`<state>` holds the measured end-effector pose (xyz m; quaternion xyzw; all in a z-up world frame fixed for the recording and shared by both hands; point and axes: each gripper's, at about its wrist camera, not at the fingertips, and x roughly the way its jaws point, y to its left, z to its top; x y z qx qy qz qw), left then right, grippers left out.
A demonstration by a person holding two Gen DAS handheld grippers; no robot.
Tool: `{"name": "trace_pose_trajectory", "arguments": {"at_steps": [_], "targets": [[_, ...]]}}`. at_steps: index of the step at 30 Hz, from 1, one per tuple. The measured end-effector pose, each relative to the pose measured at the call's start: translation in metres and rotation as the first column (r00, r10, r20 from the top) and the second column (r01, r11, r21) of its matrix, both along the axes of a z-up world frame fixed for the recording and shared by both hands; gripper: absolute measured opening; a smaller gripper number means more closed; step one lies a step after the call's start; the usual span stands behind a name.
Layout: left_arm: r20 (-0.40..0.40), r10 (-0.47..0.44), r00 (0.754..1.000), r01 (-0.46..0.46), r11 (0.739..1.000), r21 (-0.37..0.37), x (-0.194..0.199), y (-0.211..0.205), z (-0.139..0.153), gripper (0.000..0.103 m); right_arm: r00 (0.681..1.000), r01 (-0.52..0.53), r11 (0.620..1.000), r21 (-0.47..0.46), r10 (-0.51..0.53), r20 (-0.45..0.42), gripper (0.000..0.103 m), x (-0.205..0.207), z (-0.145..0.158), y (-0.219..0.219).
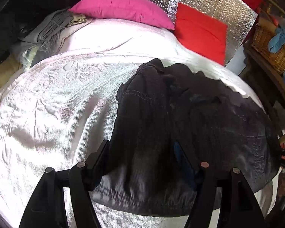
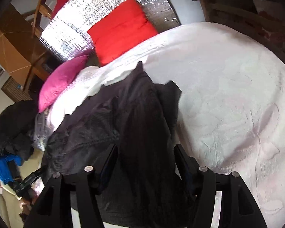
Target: Fold large clothes
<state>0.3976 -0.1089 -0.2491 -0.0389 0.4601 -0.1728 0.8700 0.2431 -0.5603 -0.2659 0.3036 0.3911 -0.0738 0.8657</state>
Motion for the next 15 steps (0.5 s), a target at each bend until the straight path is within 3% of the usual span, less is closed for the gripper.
{"name": "trace_pose_trajectory", "arguments": {"at_steps": [1, 3, 5, 8, 9, 10, 12, 13, 15], "targets": [[-0.01, 0.005, 1.0, -0.005, 1.0, -0.002, 0.001, 0.002, -0.004, 0.069, 1.0, -0.002, 1.0, -0.006, 0.002, -0.019, 0.046, 0.004, -0.005, 0.002], [-0.042, 0.013, 0.999, -0.014, 0.999, -0.03, 0.001, 0.01, -0.01, 0.053, 0.999, -0.001, 0.999, -0.049, -0.001, -0.043, 0.037, 0.006, -0.006, 0.011], [-0.033, 0.031, 0.999, -0.032, 0.998, -0.051, -0.001, 0.015, -0.005, 0.049, 1.0, 0.005, 0.996, -0.089, -0.004, 0.008, 0.03, -0.002, 0.011, 0.018], [-0.007, 0.023, 1.0, -0.023, 1.0, -0.004, -0.003, 0.004, -0.002, 0.049, 0.996, 0.007, 0.991, -0.134, 0.005, 0.086, 0.03, -0.013, 0.034, 0.029], [-0.014, 0.026, 1.0, -0.025, 1.0, 0.017, -0.001, 0.002, -0.005, 0.054, 0.997, 0.02, 0.991, -0.13, -0.01, 0.079, 0.03, -0.014, 0.032, 0.027], [-0.017, 0.031, 0.999, -0.031, 0.999, 0.031, 0.0, 0.0, -0.007, 0.058, 0.999, 0.037, 0.992, -0.119, -0.033, 0.04, 0.03, -0.011, 0.022, 0.022], [-0.003, 0.041, 0.999, -0.04, 0.995, 0.092, 0.003, -0.009, -0.012, 0.077, 0.996, 0.044, 0.997, -0.068, -0.05, -0.08, 0.041, 0.0, -0.013, 0.012], [0.004, 0.046, 0.999, -0.047, 0.992, 0.12, 0.003, -0.01, -0.013, 0.079, 0.993, 0.051, 0.998, -0.041, -0.055, -0.1, 0.049, 0.002, -0.022, 0.008], [0.026, 0.049, 0.998, -0.052, 0.988, 0.144, -0.005, -0.011, -0.007, 0.079, 0.994, 0.073, 0.996, -0.045, -0.077, -0.083, 0.053, -0.003, -0.014, 0.008]]}}
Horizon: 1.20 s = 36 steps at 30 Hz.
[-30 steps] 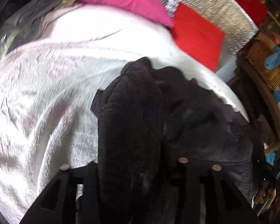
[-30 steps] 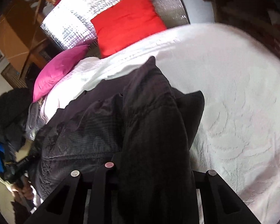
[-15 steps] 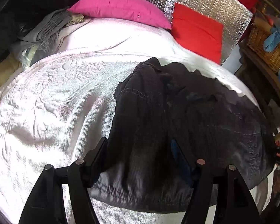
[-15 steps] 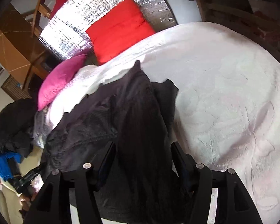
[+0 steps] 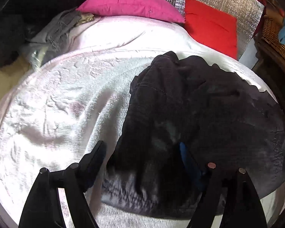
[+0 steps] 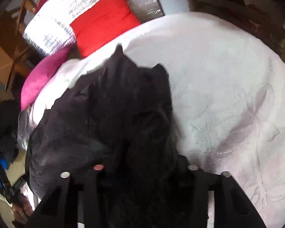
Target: Fold large clothes
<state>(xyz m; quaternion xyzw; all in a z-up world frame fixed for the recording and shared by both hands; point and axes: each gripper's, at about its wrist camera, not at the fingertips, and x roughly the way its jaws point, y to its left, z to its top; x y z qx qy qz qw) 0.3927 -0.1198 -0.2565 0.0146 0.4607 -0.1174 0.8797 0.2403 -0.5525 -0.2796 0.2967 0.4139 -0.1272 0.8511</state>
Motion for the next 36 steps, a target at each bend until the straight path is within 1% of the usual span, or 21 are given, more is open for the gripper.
{"name": "trace_pose_trajectory", "arguments": {"at_steps": [2, 4, 5, 7, 9, 10, 12, 14, 16, 19, 23, 28, 34, 36], "targets": [[0.041, -0.004, 0.999, 0.003, 0.999, 0.035, -0.01, -0.003, 0.008, 0.079, 0.999, -0.02, 1.0, -0.017, 0.02, 0.028, 0.061, -0.005, 0.013, 0.003], [0.116, -0.013, 0.993, 0.001, 0.995, 0.099, -0.03, -0.008, 0.019, 0.079, 0.998, 0.001, 0.998, -0.07, 0.004, 0.068, 0.061, -0.016, 0.029, 0.008], [0.144, -0.021, 0.989, 0.004, 0.993, 0.12, -0.039, -0.01, 0.024, 0.079, 0.996, 0.012, 0.996, -0.083, -0.004, 0.09, 0.061, -0.023, 0.036, 0.009], [0.228, -0.051, 0.972, 0.013, 0.986, 0.166, -0.059, -0.016, 0.036, 0.079, 0.989, 0.036, 0.995, -0.09, -0.023, 0.147, 0.061, -0.038, 0.049, 0.01], [0.288, -0.067, 0.955, 0.011, 0.981, 0.191, -0.078, -0.019, 0.048, 0.079, 0.977, 0.046, 0.994, -0.102, -0.023, 0.213, 0.061, -0.056, 0.062, 0.015], [0.312, -0.073, 0.947, 0.011, 0.981, 0.195, -0.088, -0.019, 0.053, 0.079, 0.973, 0.042, 0.993, -0.106, -0.017, 0.23, 0.061, -0.06, 0.067, 0.02], [0.329, -0.074, 0.941, 0.013, 0.983, 0.185, -0.099, -0.02, 0.055, 0.079, 0.964, 0.022, 0.994, -0.108, 0.008, 0.267, 0.061, -0.07, 0.076, 0.031], [0.335, -0.069, 0.94, 0.013, 0.986, 0.166, -0.104, -0.021, 0.054, 0.079, 0.958, 0.0, 0.993, -0.114, 0.033, 0.285, 0.061, -0.077, 0.08, 0.038], [0.335, -0.064, 0.94, 0.013, 0.988, 0.151, -0.108, -0.021, 0.054, 0.079, 0.955, -0.019, 0.99, -0.142, 0.06, 0.289, 0.061, -0.079, 0.083, 0.05], [0.35, -0.065, 0.935, 0.011, 0.988, 0.154, -0.118, -0.018, 0.06, 0.079, 0.955, -0.046, 0.984, -0.171, 0.093, 0.28, 0.061, -0.071, 0.082, 0.062], [0.349, -0.06, 0.935, 0.004, 0.988, 0.157, -0.111, -0.017, 0.058, 0.079, 0.963, -0.063, 0.987, -0.148, 0.099, 0.25, 0.06, -0.056, 0.072, 0.065], [0.342, -0.064, 0.937, 0.005, 0.985, 0.171, -0.104, -0.019, 0.054, 0.079, 0.975, -0.055, 0.988, -0.143, 0.084, 0.204, 0.06, -0.035, 0.06, 0.067], [0.325, -0.075, 0.943, 0.013, 0.982, 0.19, -0.098, -0.023, 0.048, 0.079, 0.994, -0.022, 0.995, -0.093, 0.031, 0.106, 0.06, -0.017, 0.037, 0.054], [0.317, -0.078, 0.945, 0.017, 0.981, 0.191, -0.096, -0.023, 0.046, 0.079, 0.998, -0.019, 0.997, -0.069, 0.023, 0.053, 0.059, -0.01, 0.024, 0.048]]}}
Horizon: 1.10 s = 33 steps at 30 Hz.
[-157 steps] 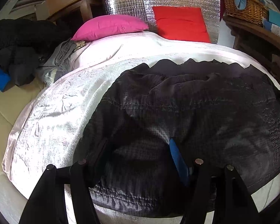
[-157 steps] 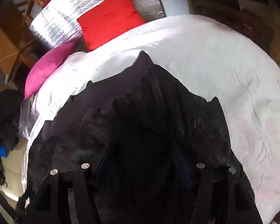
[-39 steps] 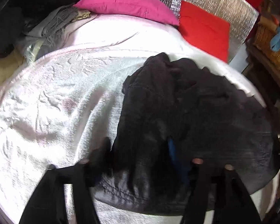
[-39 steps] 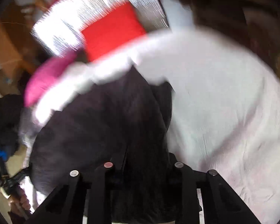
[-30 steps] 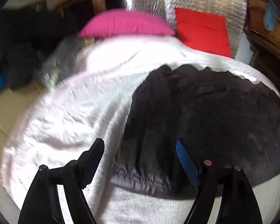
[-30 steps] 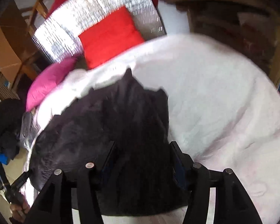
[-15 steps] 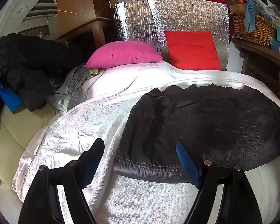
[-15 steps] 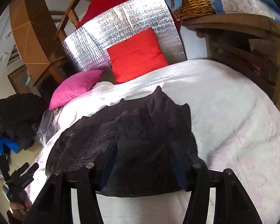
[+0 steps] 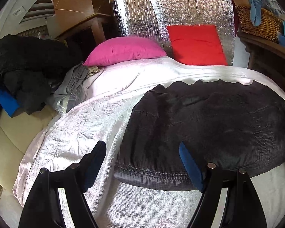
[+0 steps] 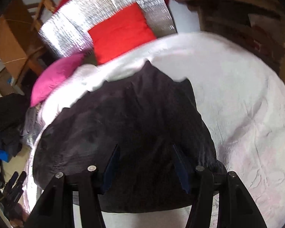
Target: Fold large clothes
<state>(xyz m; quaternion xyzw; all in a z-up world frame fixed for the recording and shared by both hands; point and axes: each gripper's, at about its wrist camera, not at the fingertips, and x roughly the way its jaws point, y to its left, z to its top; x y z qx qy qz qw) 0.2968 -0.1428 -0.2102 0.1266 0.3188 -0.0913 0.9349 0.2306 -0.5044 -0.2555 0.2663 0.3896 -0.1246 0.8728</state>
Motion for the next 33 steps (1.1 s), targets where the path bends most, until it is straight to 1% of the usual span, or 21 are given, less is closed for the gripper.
{"name": "trace_pose_trajectory", "arguments": {"at_steps": [2, 5, 6, 8, 12, 14, 16, 18, 19, 20, 22, 23, 24, 25, 26, 27, 28, 29, 30, 32, 33], "targets": [[-0.024, -0.004, 1.0, 0.004, 1.0, 0.002, 0.004, -0.002, -0.005, 0.079, 0.999, -0.007, 1.0, -0.005, 0.007, -0.035, 0.059, 0.005, -0.01, 0.0], [-0.086, 0.003, 0.996, -0.001, 1.0, 0.022, 0.013, -0.004, -0.019, 0.079, 0.998, -0.038, 0.997, -0.07, 0.034, -0.048, 0.059, 0.007, -0.009, 0.007], [-0.109, 0.009, 0.994, -0.007, 1.0, 0.025, 0.016, -0.003, -0.023, 0.079, 0.998, -0.042, 0.996, -0.077, 0.039, -0.043, 0.059, 0.005, -0.008, 0.008], [-0.118, 0.026, 0.993, -0.024, 1.0, 0.013, 0.018, 0.0, -0.023, 0.079, 0.999, -0.04, 0.997, -0.062, 0.039, -0.01, 0.059, -0.002, -0.002, 0.006], [-0.072, 0.07, 0.995, -0.074, 0.996, -0.056, 0.017, 0.015, -0.012, 0.079, 0.994, -0.014, 0.998, -0.055, 0.02, 0.106, 0.058, -0.021, 0.016, -0.001], [-0.088, 0.089, 0.992, -0.093, 0.995, -0.045, 0.022, 0.016, -0.016, 0.08, 0.993, -0.006, 0.998, -0.058, 0.013, 0.119, 0.058, -0.025, 0.02, -0.001], [-0.169, 0.098, 0.981, -0.1, 0.995, -0.006, 0.033, 0.012, -0.034, 0.08, 0.997, 0.003, 0.999, -0.039, 0.0, 0.083, 0.058, -0.022, 0.013, -0.005], [-0.226, 0.101, 0.969, -0.098, 0.995, 0.024, 0.04, 0.007, -0.05, 0.08, 1.0, 0.017, 1.0, 0.009, -0.017, 0.008, 0.054, -0.015, -0.004, -0.014], [-0.223, 0.101, 0.97, -0.099, 0.995, 0.022, 0.041, 0.007, -0.051, 0.08, 1.0, 0.024, 0.999, 0.033, -0.023, -0.018, 0.049, -0.012, -0.012, -0.018], [-0.215, 0.101, 0.971, -0.099, 0.995, 0.023, 0.039, 0.006, -0.05, 0.081, 0.999, 0.028, 0.999, 0.045, -0.027, -0.023, 0.049, -0.011, -0.014, -0.021], [-0.206, 0.093, 0.974, -0.091, 0.996, 0.02, 0.036, 0.007, -0.045, 0.08, 1.0, 0.031, 0.998, 0.06, -0.031, -0.001, 0.049, -0.015, -0.009, -0.023], [-0.201, 0.091, 0.975, -0.092, 0.996, 0.008, 0.034, 0.009, -0.042, 0.08, 0.999, 0.035, 0.997, 0.067, -0.036, 0.019, 0.049, -0.019, -0.005, -0.024], [-0.193, 0.091, 0.977, -0.095, 0.995, -0.013, 0.032, 0.011, -0.039, 0.08, 0.998, 0.035, 0.997, 0.072, -0.039, 0.056, 0.049, -0.022, 0.0, -0.025], [-0.18, 0.089, 0.98, -0.097, 0.995, -0.037, 0.03, 0.013, -0.035, 0.08, 0.996, 0.036, 0.997, 0.067, -0.041, 0.081, 0.049, -0.024, 0.005, -0.025], [-0.168, 0.089, 0.982, -0.099, 0.994, -0.051, 0.029, 0.015, -0.032, 0.08, 0.993, 0.042, 0.998, 0.044, -0.047, 0.106, 0.047, -0.024, 0.011, -0.026], [-0.147, 0.096, 0.985, -0.106, 0.992, -0.062, 0.029, 0.016, -0.028, 0.08, 0.991, 0.049, 0.998, 0.026, -0.052, 0.123, 0.043, -0.022, 0.015, -0.027], [-0.127, 0.111, 0.986, -0.119, 0.991, -0.064, 0.03, 0.018, -0.026, 0.08, 0.988, 0.057, 0.998, 0.006, -0.057, 0.143, 0.035, -0.018, 0.019, -0.029], [-0.117, 0.122, 0.986, -0.13, 0.989, -0.065, 0.031, 0.019, -0.024, 0.08, 0.987, 0.062, 0.998, -0.001, -0.061, 0.149, 0.035, -0.014, 0.02, -0.032], [-0.108, 0.139, 0.984, -0.147, 0.987, -0.068, 0.032, 0.02, -0.024, 0.08, 0.988, 0.071, 0.997, 0.01, -0.072, 0.139, 0.035, -0.009, 0.016, -0.036], [-0.117, 0.159, 0.98, -0.167, 0.984, -0.06, 0.037, 0.021, -0.028, 0.08, 0.991, 0.085, 0.995, 0.051, -0.09, 0.097, 0.035, 0.001, 0.004, -0.045], [-0.141, 0.167, 0.976, -0.174, 0.984, -0.039, 0.042, 0.019, -0.035, 0.08, 0.995, 0.091, 0.992, 0.086, -0.094, 0.035, 0.034, 0.011, -0.011, -0.051]]}}
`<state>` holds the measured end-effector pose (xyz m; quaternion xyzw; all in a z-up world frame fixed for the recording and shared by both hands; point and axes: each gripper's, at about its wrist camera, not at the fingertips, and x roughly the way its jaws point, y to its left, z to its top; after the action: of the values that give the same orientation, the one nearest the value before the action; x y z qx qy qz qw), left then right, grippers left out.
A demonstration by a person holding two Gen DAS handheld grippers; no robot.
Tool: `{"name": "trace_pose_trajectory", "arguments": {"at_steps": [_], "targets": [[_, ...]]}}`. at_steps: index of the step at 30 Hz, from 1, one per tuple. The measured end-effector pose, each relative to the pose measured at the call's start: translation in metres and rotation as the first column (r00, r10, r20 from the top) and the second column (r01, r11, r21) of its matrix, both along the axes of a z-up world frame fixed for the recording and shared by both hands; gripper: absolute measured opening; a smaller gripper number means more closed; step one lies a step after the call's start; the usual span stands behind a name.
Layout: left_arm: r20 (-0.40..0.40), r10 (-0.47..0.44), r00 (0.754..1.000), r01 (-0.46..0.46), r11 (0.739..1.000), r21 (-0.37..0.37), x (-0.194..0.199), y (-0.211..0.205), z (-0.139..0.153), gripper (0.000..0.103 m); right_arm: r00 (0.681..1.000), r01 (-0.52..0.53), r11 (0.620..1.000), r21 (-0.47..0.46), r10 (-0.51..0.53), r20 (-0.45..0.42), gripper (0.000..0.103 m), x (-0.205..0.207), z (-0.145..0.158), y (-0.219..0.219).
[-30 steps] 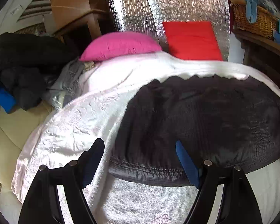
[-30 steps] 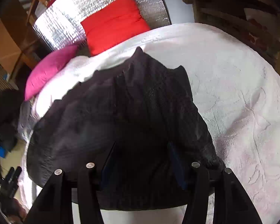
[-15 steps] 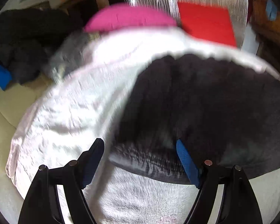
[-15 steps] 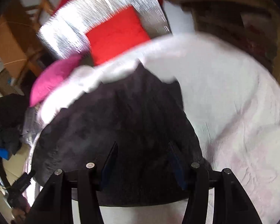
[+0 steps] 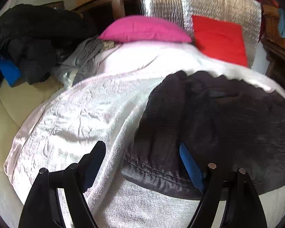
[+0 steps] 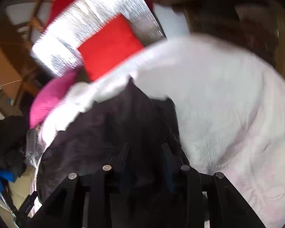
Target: Fold large clothes
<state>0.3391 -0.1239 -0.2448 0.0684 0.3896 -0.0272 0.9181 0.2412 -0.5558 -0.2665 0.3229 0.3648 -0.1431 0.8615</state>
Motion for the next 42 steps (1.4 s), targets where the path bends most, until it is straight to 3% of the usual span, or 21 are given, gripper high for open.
{"name": "trace_pose_trajectory", "arguments": {"at_steps": [3, 6, 9, 10, 11, 12, 20, 23, 26, 30, 34, 42], "targets": [[-0.067, -0.008, 0.998, 0.009, 1.0, 0.018, 0.01, -0.005, -0.019, 0.081, 0.999, 0.005, 0.998, 0.058, -0.002, -0.048, 0.034, 0.008, -0.017, -0.005], [-0.044, -0.008, 0.999, 0.01, 0.999, 0.047, 0.005, -0.009, -0.014, 0.081, 0.999, -0.008, 0.999, 0.031, 0.009, -0.038, 0.037, 0.004, -0.006, 0.0], [-0.026, -0.021, 0.999, 0.021, 0.999, 0.025, -0.006, -0.011, -0.007, 0.081, 1.0, -0.008, 0.999, 0.047, 0.008, 0.002, 0.038, -0.01, 0.005, 0.006], [-0.02, -0.032, 0.999, 0.033, 0.999, 0.008, -0.011, -0.011, -0.003, 0.081, 1.0, -0.019, 0.998, 0.053, 0.018, 0.019, 0.052, -0.015, 0.008, 0.008], [-0.013, -0.038, 0.999, 0.038, 0.999, 0.0, -0.014, -0.011, -0.001, 0.081, 0.999, -0.033, 0.998, 0.058, 0.031, 0.035, 0.073, -0.021, 0.012, 0.011], [0.0, -0.041, 0.999, 0.041, 0.999, -0.004, -0.019, -0.011, 0.002, 0.081, 0.997, -0.052, 0.997, 0.061, 0.048, 0.067, 0.076, -0.03, 0.017, 0.017], [0.042, -0.051, 0.998, 0.053, 0.998, -0.028, -0.034, -0.007, 0.016, 0.081, 0.983, -0.158, 0.987, -0.005, 0.158, 0.095, 0.076, -0.055, 0.032, 0.056], [0.054, -0.059, 0.997, 0.061, 0.998, -0.036, -0.037, -0.008, 0.019, 0.081, 0.985, -0.145, 0.988, -0.051, 0.149, 0.084, 0.074, -0.059, 0.036, 0.063], [0.072, -0.063, 0.995, 0.065, 0.998, -0.026, -0.038, -0.008, 0.021, 0.081, 0.988, -0.13, 0.991, -0.036, 0.133, 0.073, 0.062, -0.055, 0.031, 0.06], [0.079, -0.069, 0.995, 0.071, 0.997, -0.022, -0.038, -0.011, 0.022, 0.081, 0.996, -0.091, 0.996, -0.009, 0.091, -0.016, 0.062, -0.046, 0.016, 0.051], [0.084, -0.083, 0.993, 0.085, 0.996, -0.017, -0.038, -0.015, 0.023, 0.081, 0.996, -0.067, 0.996, 0.06, 0.07, -0.051, 0.061, -0.039, 0.001, 0.04], [0.095, -0.124, 0.988, 0.124, 0.992, 0.01, -0.039, -0.021, 0.024, 0.081, 0.992, -0.102, 0.995, 0.011, 0.103, -0.071, 0.063, -0.034, 0.002, 0.044]]}}
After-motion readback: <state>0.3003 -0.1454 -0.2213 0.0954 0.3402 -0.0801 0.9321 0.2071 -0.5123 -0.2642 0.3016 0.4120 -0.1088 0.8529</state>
